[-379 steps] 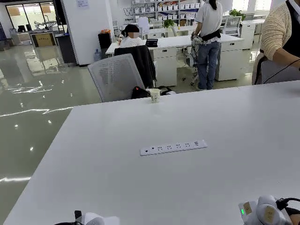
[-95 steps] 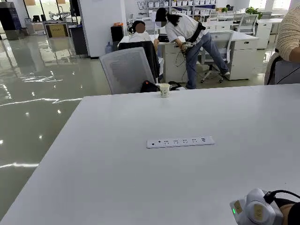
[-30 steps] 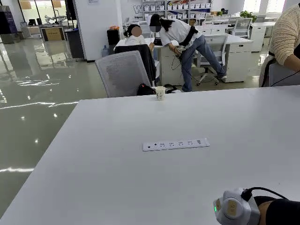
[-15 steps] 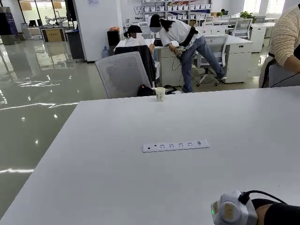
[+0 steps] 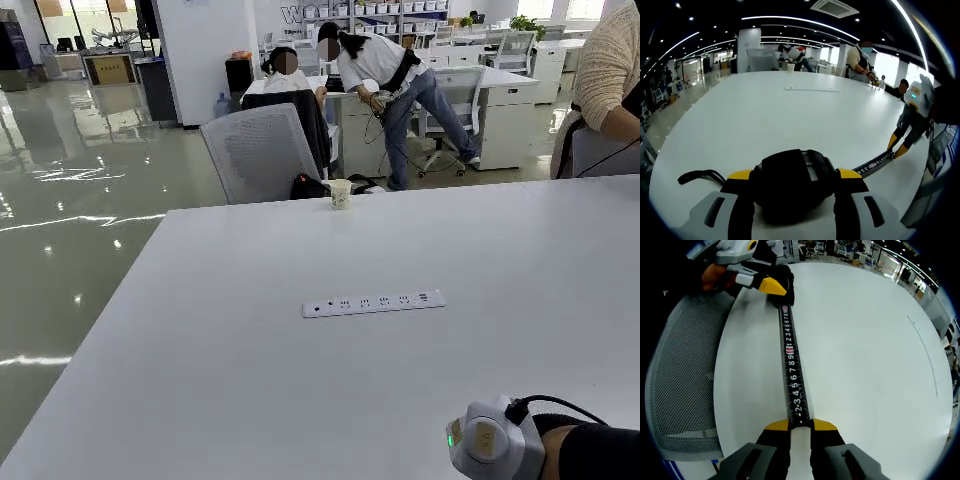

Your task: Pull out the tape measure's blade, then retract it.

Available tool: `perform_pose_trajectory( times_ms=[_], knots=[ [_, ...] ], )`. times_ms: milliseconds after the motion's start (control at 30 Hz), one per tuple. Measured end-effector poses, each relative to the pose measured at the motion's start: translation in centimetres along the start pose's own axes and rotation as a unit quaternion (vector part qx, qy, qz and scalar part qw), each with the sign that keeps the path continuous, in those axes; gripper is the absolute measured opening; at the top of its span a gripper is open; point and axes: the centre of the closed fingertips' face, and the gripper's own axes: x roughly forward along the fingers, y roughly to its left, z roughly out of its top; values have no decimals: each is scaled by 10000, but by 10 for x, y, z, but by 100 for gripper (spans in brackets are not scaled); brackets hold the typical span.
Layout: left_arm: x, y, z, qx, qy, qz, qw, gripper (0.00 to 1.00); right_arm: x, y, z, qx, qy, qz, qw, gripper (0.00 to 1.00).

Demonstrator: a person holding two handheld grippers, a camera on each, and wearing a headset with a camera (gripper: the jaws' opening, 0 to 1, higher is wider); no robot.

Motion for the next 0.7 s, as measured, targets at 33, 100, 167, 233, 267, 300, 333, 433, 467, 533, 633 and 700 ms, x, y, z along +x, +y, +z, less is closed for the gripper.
perform_pose_trajectory(
  times_ms=[33, 100, 167, 233, 267, 300, 333, 433, 467, 533, 633, 700],
  knots=[
    [0, 0, 0, -2, 3, -2, 10000, 59, 0, 1, 1, -18, -7, -5, 10000, 11],
    [0, 0, 0, -5, 6, -2, 10000, 59, 0, 1, 1, -28, -8, -9, 10000, 11],
    [0, 0, 0, -13, 17, 2, 10000, 59, 0, 1, 2, -48, -2, -9, 10000, 11],
    [0, 0, -1, -18, 33, 1, 10000, 59, 0, 1, 3, -54, 8, 2, 10000, 11],
    [0, 0, -1, -18, 38, 1, 10000, 59, 0, 1, 3, -62, 18, 9, 10000, 11],
    [0, -1, -1, -15, 37, 2, 10000, 59, 0, 2, 3, -74, 27, 17, 10000, 11],
    [0, -1, -1, -12, 32, 2, 10000, 59, 0, 2, 4, -79, 33, 19, 10000, 11],
    [-1, -1, 0, -19, 41, -6, 10000, 59, 1, 1, 4, -112, 52, 3, 9999, 11],
    [-1, 0, -1, -22, 49, -10, 10000, 59, 1, 1, 4, -96, 58, -10, 9999, 11],
    [-1, 0, 0, -20, 45, -7, 10000, 59, 1, 1, 5, -105, 71, -23, 9999, 11],
    [0, 0, -1, -22, 40, -1, 10000, 59, 1, 1, 6, -85, 68, -38, 9999, 11],
    [-1, 0, 0, -17, 42, -9, 10000, 59, 2, 1, 6, -81, 55, -43, 9999, 11]
  ],
)
